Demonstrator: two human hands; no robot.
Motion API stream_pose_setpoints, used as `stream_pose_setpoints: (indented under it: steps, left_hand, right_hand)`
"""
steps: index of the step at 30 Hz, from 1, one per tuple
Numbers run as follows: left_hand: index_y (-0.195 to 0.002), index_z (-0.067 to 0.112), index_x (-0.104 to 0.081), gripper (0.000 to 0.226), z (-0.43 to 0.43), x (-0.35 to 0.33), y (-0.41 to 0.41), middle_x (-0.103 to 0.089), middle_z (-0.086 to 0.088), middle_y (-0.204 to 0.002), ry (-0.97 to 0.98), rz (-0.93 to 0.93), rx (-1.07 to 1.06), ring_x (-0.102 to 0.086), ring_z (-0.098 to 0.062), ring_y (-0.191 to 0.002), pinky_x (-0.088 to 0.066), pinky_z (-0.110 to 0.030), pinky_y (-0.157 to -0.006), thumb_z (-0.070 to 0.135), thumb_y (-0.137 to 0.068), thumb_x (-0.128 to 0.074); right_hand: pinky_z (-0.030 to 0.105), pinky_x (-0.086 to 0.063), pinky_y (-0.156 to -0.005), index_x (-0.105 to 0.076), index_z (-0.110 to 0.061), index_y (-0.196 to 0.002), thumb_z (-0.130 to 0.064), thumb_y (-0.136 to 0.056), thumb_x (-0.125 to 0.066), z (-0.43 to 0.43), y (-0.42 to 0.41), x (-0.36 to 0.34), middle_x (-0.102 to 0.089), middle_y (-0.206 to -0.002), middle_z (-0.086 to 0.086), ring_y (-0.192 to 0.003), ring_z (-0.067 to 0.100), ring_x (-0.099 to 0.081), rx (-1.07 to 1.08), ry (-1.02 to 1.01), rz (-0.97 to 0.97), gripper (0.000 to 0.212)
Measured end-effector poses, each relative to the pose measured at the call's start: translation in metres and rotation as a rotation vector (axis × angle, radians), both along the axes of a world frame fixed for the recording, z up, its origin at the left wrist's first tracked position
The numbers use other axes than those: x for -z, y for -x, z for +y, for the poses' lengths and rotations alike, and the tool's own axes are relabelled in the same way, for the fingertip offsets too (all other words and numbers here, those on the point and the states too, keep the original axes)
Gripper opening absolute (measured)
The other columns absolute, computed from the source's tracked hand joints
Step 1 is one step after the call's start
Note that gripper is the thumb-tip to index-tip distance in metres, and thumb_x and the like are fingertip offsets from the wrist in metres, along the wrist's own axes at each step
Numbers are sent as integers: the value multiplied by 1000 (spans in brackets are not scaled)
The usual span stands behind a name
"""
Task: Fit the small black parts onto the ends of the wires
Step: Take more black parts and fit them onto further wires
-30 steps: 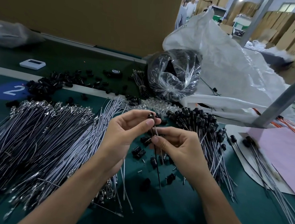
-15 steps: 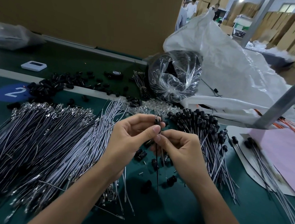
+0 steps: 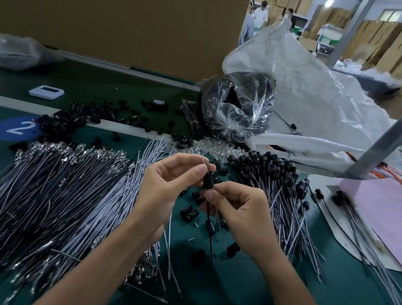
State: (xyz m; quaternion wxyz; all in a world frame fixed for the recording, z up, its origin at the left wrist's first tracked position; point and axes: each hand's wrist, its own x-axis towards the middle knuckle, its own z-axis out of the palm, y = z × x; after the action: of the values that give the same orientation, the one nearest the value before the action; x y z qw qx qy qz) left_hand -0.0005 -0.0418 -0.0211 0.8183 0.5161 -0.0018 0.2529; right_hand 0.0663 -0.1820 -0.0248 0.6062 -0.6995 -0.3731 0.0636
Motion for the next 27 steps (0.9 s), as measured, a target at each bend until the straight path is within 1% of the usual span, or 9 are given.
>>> stream_pose_setpoints:
  steps: [2,6,10,14,16,19,20,23,27]
  left_hand:
    - [-84,17,-78,20,-1,-1,0,-76,-9,-90,-5,-1,-16,-72,-15,-88,-54,-20,-76,22,-65,-84]
    - [-77,20,-78,24,-1,-1,-1,-76,-10,-87,-25,67,-86,-72,-16,-83,-56,-20,-74,32,-57,-83]
    - [-77,20,-78,19,1,1,-1,-76,-11,-88,-57,98,-71,-72,-18,-83,-56,-21,-75,33,-62,-81]
    - [-81,19,-79,13,1,3,-1,-77,-8,-91,-81,89,-53,-72,-16,-86,-56,-21,-76,26,-70,-76]
    - [-79,19,-79,15,1,2,-1,-77,-8,-89,-71,87,-59,-72,-17,-84,-56,-21,-75,27,-66,-78]
    - [-75,16,-79,22,1,2,-2,-76,-12,-86,-27,97,-90,-74,-20,-80,-57,-23,-72,30,-59,-81]
    - [-75,15,-79,23,1,3,-2,-76,-13,-86,-19,98,-93,-74,-21,-78,-57,-23,-71,30,-58,-81]
    - [-76,11,-79,24,0,3,-3,-75,-16,-85,-11,101,-100,-74,-23,-77,-58,-24,-69,28,-59,-82]
    - [-76,10,-78,24,-1,3,-3,-75,-17,-82,7,116,-110,-73,-23,-75,-59,-25,-69,26,-59,-81]
  right_hand:
    - [15,-50,-62,-75,-11,-81,-8,-87,-70,0,0,1,-73,-68,0,-61,8,-69,24,6,-29,8]
    - [16,-53,-63,-76,-12,-81,-7,-86,-72,0,1,3,-73,-69,-5,-63,7,-70,80,39,-139,8]
    - [16,-52,-62,-76,-11,-83,-9,-86,-74,0,0,5,-73,-69,-8,-64,4,-69,134,74,-250,4]
    - [16,-52,-63,-76,-11,-86,-10,-87,-72,0,1,5,-72,-69,-9,-64,5,-69,127,73,-254,4]
    - [17,-53,-62,-76,-11,-85,-10,-87,-72,0,1,5,-72,-70,-9,-64,6,-69,132,62,-251,4]
    - [15,-52,-61,-76,-12,-85,-9,-85,-73,1,2,6,-72,-71,-10,-65,3,-69,180,38,-300,4]
    - [16,-53,-61,-77,-12,-84,-9,-84,-74,1,3,6,-72,-71,-10,-66,2,-69,202,32,-324,4]
    - [27,-55,-58,-77,-11,-82,-13,-82,-75,1,5,6,-73,-70,-9,-65,5,-68,255,30,-386,3]
    - [33,-53,-55,-77,-12,-80,-13,-82,-76,2,7,6,-71,-67,-7,-60,10,-67,253,25,-349,3]
